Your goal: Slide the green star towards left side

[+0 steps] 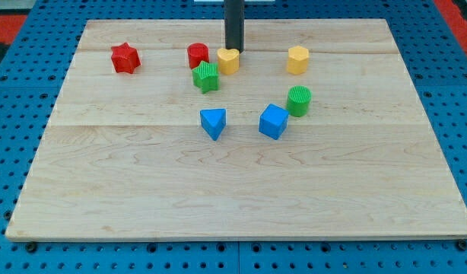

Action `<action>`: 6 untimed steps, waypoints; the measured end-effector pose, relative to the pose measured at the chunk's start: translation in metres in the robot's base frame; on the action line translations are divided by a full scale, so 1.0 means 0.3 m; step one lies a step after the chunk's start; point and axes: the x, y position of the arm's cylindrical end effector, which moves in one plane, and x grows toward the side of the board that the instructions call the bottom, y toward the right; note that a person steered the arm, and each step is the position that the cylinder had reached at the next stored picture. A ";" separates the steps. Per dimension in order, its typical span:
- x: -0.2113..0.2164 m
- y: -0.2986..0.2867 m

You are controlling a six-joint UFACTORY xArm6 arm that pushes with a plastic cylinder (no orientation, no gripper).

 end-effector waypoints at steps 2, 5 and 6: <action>0.148 0.190; 0.309 -0.276; 0.425 -0.443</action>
